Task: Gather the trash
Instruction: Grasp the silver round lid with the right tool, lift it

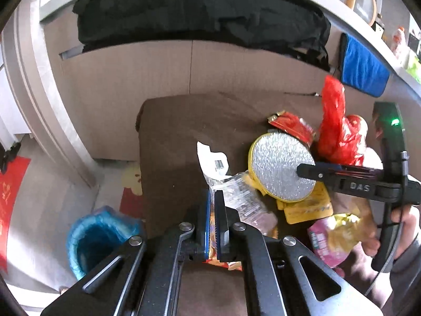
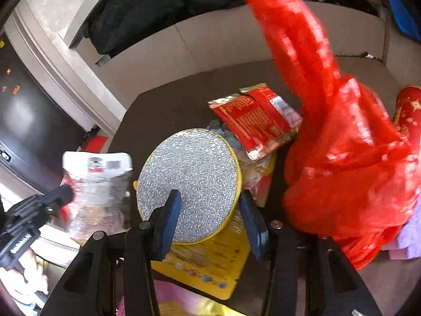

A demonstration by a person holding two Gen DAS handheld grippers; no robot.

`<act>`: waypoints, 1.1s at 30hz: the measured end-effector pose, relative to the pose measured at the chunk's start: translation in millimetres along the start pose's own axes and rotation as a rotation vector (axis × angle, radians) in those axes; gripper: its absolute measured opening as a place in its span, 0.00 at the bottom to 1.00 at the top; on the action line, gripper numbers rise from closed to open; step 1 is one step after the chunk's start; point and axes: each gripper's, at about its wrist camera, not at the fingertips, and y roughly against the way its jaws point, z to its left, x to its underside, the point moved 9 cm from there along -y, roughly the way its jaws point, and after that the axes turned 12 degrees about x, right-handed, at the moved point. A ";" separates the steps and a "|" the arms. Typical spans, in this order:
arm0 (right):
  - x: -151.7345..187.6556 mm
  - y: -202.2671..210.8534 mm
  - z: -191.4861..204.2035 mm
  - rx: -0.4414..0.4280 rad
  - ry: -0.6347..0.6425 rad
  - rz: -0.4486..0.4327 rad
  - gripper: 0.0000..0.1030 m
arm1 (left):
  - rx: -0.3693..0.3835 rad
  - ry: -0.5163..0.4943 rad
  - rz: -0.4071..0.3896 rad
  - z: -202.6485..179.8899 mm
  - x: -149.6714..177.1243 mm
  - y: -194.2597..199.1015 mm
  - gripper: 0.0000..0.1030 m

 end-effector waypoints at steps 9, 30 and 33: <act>-9.3 46.7 33.9 -0.050 0.126 -0.114 0.15 | 0.042 0.000 0.008 7.7 1.1 -9.8 0.02; -23.7 77.2 77.2 0.071 0.175 -0.175 0.12 | 0.085 -0.008 -0.112 -0.3 -20.2 51.8 0.01; -21.8 105.5 85.1 0.110 0.198 -0.232 0.12 | 0.097 -0.005 -0.151 -4.6 -23.5 75.8 0.01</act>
